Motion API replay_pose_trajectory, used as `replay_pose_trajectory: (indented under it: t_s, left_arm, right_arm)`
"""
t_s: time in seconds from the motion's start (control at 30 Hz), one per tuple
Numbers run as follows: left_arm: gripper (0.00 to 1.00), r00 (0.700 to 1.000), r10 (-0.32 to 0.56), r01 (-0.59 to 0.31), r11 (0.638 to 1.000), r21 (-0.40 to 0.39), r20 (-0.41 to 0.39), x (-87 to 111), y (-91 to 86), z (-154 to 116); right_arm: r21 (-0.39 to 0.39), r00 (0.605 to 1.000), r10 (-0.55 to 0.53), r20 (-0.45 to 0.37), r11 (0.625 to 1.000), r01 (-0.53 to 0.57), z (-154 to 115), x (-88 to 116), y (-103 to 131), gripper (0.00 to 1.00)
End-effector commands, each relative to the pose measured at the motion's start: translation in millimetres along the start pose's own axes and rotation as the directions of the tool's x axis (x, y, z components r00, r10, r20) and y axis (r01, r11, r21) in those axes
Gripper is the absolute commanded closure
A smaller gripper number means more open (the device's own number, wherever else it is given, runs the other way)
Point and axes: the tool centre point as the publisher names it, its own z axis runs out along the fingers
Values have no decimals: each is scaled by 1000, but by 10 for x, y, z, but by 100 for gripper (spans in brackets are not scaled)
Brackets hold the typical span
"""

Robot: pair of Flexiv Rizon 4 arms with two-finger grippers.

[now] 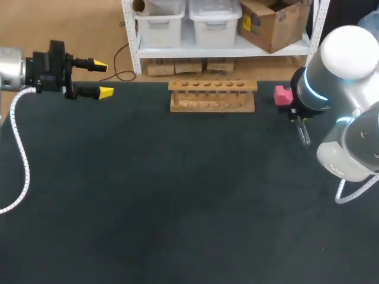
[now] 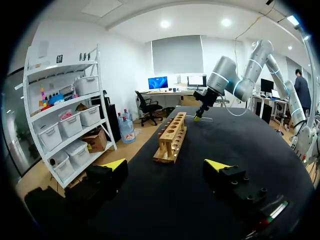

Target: Grasp the test tube, adjust it, and insert it.

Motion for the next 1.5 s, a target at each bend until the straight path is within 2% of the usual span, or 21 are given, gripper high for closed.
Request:
replay_pose_trajectory:
  t_s: [0.03,0.37,0.57,1.0,1.5]
  left_arm:
    - [0,1000,2,-2,1000,-3,2,7,-13,-4]
    - [0,1000,2,-2,1000,-3,2,7,-13,-4]
    - [0,1000,2,-2,1000,-3,2,7,-13,-4]
    - [0,1000,2,-2,1000,-3,2,7,-13,-4]
    - [0,1000,2,-2,1000,-3,2,7,-13,-4]
  right_arm:
    - [29,1000,27,5,999,-27,-94,0,27,100]
    - [66,993,110,49,991,-113,-359,-75,-46,100]
    - [81,987,142,77,986,-148,-637,-89,38,100]
    - [108,970,223,100,966,-233,-1120,-72,551,100]
    - [132,965,237,115,959,-252,-1298,-89,1182,100]
